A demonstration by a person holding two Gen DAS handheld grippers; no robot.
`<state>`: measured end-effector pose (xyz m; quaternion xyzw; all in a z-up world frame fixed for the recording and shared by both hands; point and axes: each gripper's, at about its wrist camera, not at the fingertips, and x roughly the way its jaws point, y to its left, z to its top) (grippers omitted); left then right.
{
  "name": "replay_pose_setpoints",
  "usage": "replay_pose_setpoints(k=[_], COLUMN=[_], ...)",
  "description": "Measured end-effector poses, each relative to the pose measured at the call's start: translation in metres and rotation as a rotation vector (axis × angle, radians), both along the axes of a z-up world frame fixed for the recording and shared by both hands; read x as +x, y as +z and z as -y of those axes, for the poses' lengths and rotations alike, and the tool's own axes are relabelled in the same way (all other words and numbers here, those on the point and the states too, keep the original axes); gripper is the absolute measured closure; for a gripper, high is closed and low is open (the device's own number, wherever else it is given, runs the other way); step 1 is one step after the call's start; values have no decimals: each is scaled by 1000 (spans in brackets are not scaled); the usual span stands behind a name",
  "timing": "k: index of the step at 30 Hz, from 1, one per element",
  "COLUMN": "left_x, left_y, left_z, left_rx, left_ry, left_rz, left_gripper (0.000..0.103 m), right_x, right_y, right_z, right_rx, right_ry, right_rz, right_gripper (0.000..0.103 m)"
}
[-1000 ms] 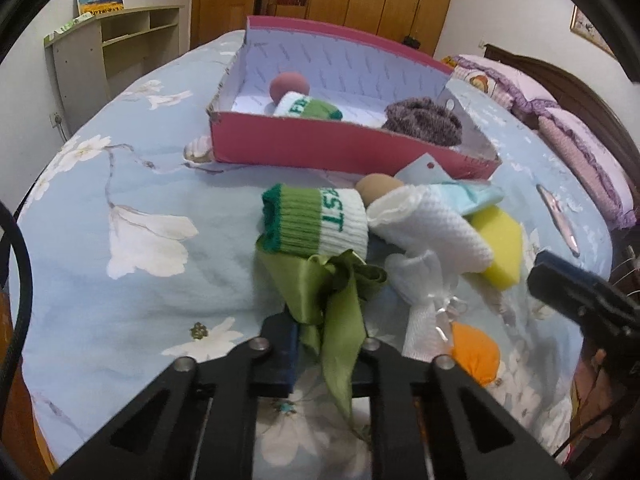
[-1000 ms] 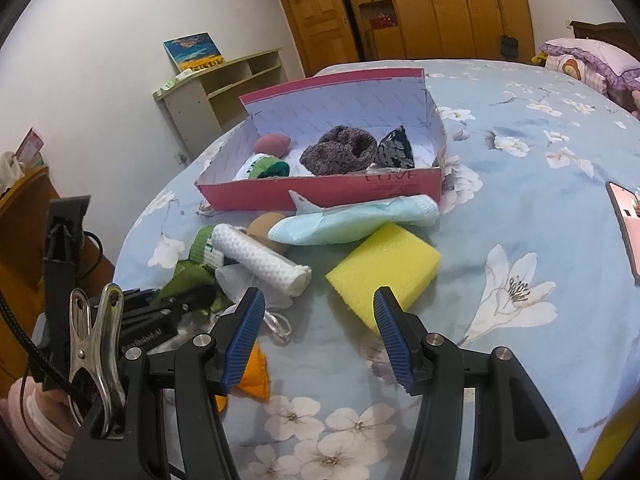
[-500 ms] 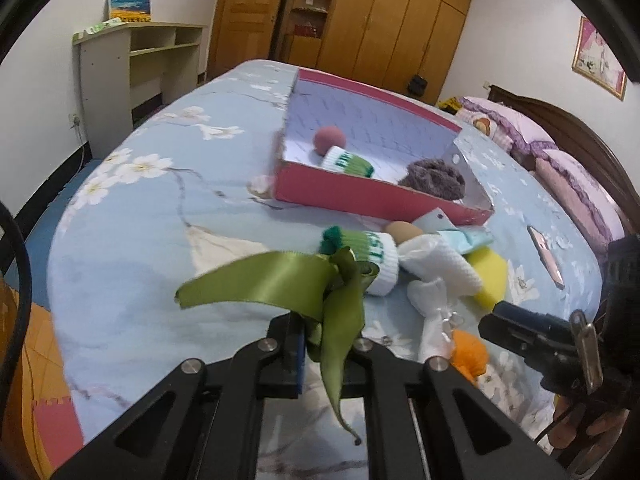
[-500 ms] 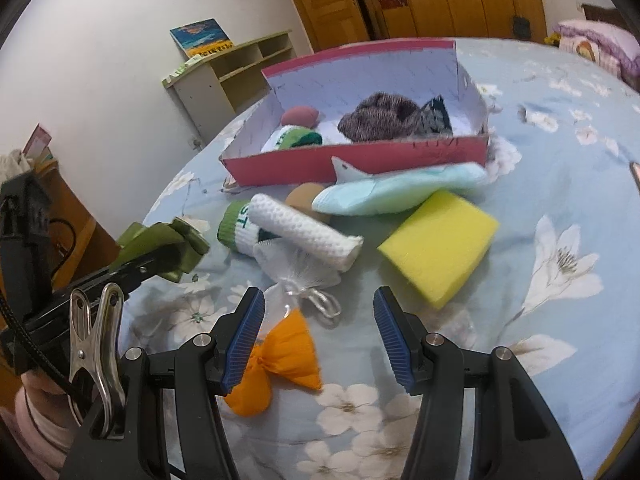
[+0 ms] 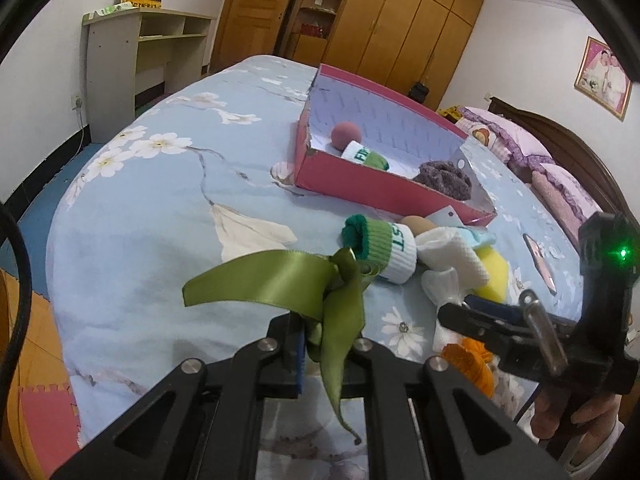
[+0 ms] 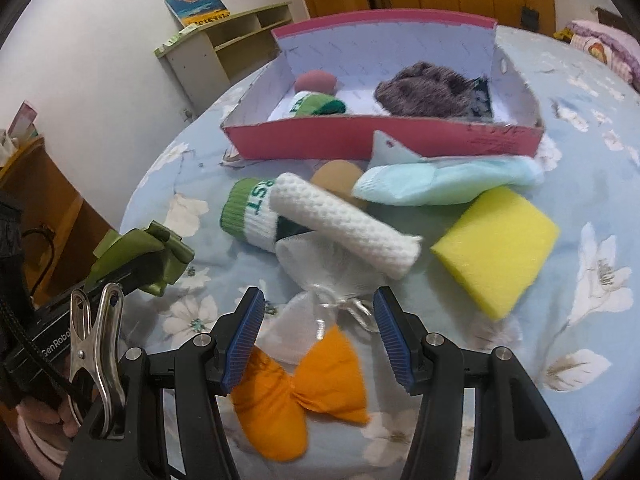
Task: Organize soft objects
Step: 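Grasp the white mesh bag with the right tool while the left tool lifts the ribbon, then carry the mesh bag and the ribbon bow over the pink box with both tools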
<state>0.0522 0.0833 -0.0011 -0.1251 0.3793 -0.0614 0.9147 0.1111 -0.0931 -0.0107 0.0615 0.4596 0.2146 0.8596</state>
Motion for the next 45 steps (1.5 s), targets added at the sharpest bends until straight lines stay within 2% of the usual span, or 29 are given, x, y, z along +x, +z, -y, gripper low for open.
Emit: replay_pose_setpoints(k=[5, 7, 9, 12, 14, 21, 29, 45], left_x=[0, 0, -2, -3, -3, -4, -1, 27], left_y=[3, 5, 6, 8, 9, 13, 22, 53], left_z=[-5, -6, -5, -6, -6, -1, 11, 32], left_rx=[-16, -16, -17, -13, -15, -4, 8, 34], left_ry=[13, 14, 14, 17, 21, 19, -9, -53], left_rz=[5, 4, 8, 13, 13, 18, 32, 81], left_gripper=[96, 96, 96, 96, 96, 96, 96, 96], right_x=[1, 1, 1, 0, -3, -18, -31, -38], right_y=[-8, -11, -13, -13, -10, 16, 38, 69], right_z=[-13, -15, -15, -12, -10, -5, 3, 33], right_rx=[32, 31, 28, 53, 56, 94, 119, 126], right_ry=[20, 18, 10, 3, 5, 44, 72, 44], right_rz=[-41, -39, -32, -27, -10, 105, 189, 281], right_gripper=[45, 49, 69, 82, 85, 87, 87, 87])
